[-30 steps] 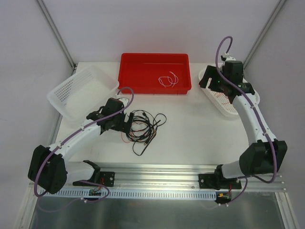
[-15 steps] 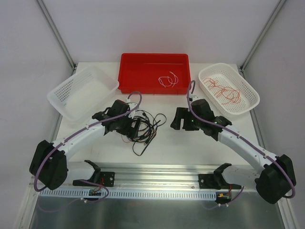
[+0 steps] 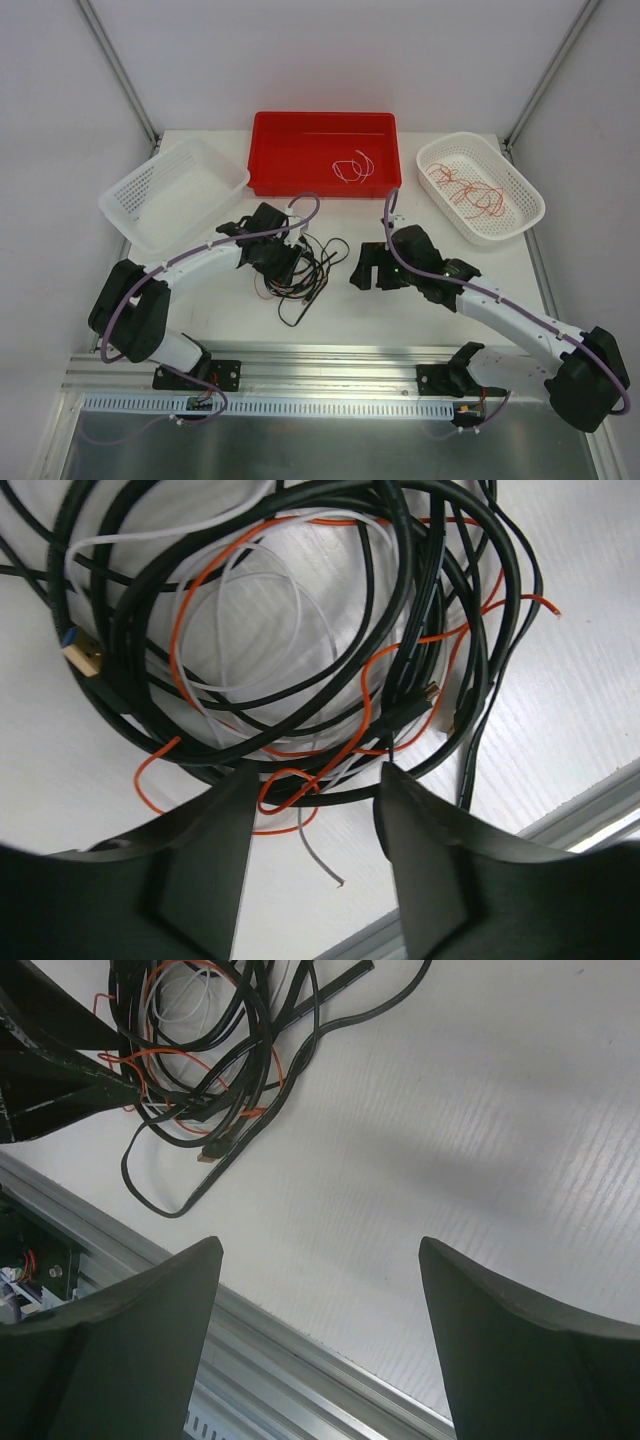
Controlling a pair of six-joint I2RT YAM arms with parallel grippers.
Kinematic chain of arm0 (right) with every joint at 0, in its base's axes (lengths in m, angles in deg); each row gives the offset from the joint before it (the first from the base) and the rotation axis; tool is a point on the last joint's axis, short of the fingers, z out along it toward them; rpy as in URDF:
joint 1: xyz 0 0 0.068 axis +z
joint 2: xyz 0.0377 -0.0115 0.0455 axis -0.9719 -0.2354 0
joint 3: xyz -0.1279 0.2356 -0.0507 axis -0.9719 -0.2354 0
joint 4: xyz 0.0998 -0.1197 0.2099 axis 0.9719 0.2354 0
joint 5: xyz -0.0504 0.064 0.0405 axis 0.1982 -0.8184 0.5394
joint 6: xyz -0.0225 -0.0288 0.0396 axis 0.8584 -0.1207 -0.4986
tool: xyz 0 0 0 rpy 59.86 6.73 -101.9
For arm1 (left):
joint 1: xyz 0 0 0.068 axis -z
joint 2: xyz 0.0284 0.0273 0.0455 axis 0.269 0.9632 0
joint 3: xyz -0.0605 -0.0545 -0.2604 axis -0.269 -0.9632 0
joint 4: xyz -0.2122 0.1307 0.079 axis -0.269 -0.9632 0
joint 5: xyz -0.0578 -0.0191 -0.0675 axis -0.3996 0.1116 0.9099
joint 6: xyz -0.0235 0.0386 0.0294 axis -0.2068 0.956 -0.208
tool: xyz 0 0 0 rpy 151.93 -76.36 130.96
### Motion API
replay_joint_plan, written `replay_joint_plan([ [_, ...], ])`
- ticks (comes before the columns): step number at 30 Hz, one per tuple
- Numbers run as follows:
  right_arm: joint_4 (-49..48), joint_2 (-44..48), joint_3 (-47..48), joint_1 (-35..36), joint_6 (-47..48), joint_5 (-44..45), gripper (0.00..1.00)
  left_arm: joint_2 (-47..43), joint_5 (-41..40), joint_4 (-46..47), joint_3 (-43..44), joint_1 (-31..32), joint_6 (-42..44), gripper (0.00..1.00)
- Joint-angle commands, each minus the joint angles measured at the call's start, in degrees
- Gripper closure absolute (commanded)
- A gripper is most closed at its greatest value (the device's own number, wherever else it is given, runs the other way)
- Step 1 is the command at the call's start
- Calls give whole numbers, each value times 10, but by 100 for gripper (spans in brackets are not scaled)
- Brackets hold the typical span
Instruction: Untangle the cables
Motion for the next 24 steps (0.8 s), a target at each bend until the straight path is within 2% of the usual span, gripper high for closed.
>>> replay_joint_plan([
  [1, -28, 15, -3, 6, -10, 14, 16, 4, 23, 5, 15, 12, 22, 53],
  [2, -29, 15, -3, 6, -10, 16, 16, 5, 24, 5, 16, 13, 21, 63],
  [5, -31, 15, -4, 7, -8, 18, 16, 6, 31, 5, 15, 18, 21, 79],
  [6, -31, 15, -5, 7, -9, 18, 16, 6, 30, 4, 14, 24, 22, 89],
  [8, -30, 21, -5, 7, -8, 20, 16, 1, 20, 4, 14, 30, 22, 100],
  [12, -11, 44, -4, 7, 0, 27, 16, -47, 23, 5, 28, 36, 13, 100],
  [14, -2, 67, -5, 8, 3, 47, 16, -81, -8, 1, 50, 52, -12, 100],
  [20, 56, 153, -3, 7, 18, 102, 16, -130, -47, -26, 207, 96, -47, 100],
  [24, 109, 242, -9, 7, 28, 143, 16, -142, -57, -29, 320, 114, -60, 100],
])
